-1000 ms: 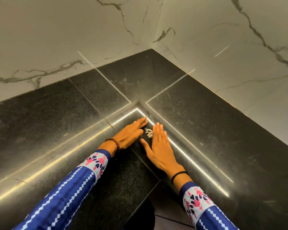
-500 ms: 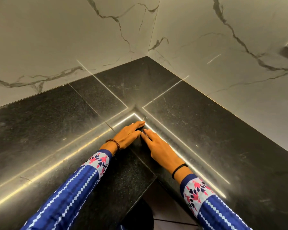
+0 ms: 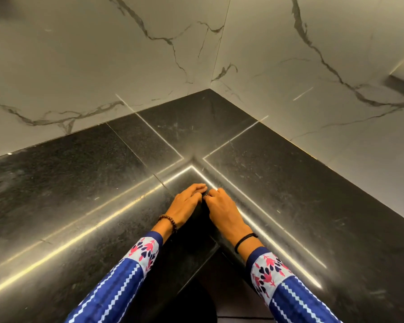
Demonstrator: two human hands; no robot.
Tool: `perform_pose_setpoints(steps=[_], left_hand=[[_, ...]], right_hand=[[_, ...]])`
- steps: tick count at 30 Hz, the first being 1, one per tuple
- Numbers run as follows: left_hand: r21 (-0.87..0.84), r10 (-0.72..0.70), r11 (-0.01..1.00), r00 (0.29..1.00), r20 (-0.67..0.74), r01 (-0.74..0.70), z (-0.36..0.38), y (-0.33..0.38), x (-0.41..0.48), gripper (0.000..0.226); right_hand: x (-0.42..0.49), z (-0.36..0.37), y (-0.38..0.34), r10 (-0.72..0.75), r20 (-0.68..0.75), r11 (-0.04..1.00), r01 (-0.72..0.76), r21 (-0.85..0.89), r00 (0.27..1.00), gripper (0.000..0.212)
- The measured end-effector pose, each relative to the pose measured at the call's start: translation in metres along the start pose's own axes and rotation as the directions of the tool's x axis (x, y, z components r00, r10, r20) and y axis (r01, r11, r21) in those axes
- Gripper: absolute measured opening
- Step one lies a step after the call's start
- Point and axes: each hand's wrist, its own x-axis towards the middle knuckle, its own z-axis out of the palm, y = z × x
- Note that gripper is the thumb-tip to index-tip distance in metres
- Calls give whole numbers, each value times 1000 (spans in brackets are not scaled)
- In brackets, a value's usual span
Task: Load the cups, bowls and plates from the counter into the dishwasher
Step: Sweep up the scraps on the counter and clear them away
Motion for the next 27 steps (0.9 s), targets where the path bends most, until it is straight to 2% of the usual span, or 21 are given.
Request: perform_pose_setpoints(steps=[4,6,8,9,11,13,14,17,19,22,27], left_hand=[[-220,-75,974,990,-116,48,10,5,-11,27],[-281,-107,958,981,-161,59,12,6,-16,22],[-302,-130,951,973,-193,67,10,7,-23,19],[-311,-145,947,969,-199,78,9,8,-27,20],[-317,-169,943,965,-201,99,9,6,-35,19],[-321,-173,943,955,-240,90,14,5,-47,18],[-331,-172,941,947,-270,77,18,5,-53,18],[-312,-163,949,926,-340,53,38,7,-77,15],[-247,-120,968,939,-321,39,57,6,-95,15],[-200,-88,979,960,-267,34,83,6,-121,34],[-201,-57,980,965,-254,5,121,12,-168,46]], right_hand=[[-1,-19,-10,-68,-10,995,67,-76,998,27],[-3,-23,-9,-44,49,999,44,1,998,8],[-11,-23,1,162,72,957,-175,231,984,18],[-18,-22,6,287,84,868,-296,398,954,18],[-36,-23,13,520,119,573,-449,686,846,14],[-58,-20,19,625,227,260,-473,842,747,14],[-68,-18,21,642,244,198,-465,863,727,15],[-95,-20,19,623,285,120,-449,885,728,16],[-113,-23,17,621,289,58,-411,910,728,18],[-139,-30,15,612,302,-8,-376,926,731,18],[-194,-30,1,572,328,-18,-388,921,752,19]])
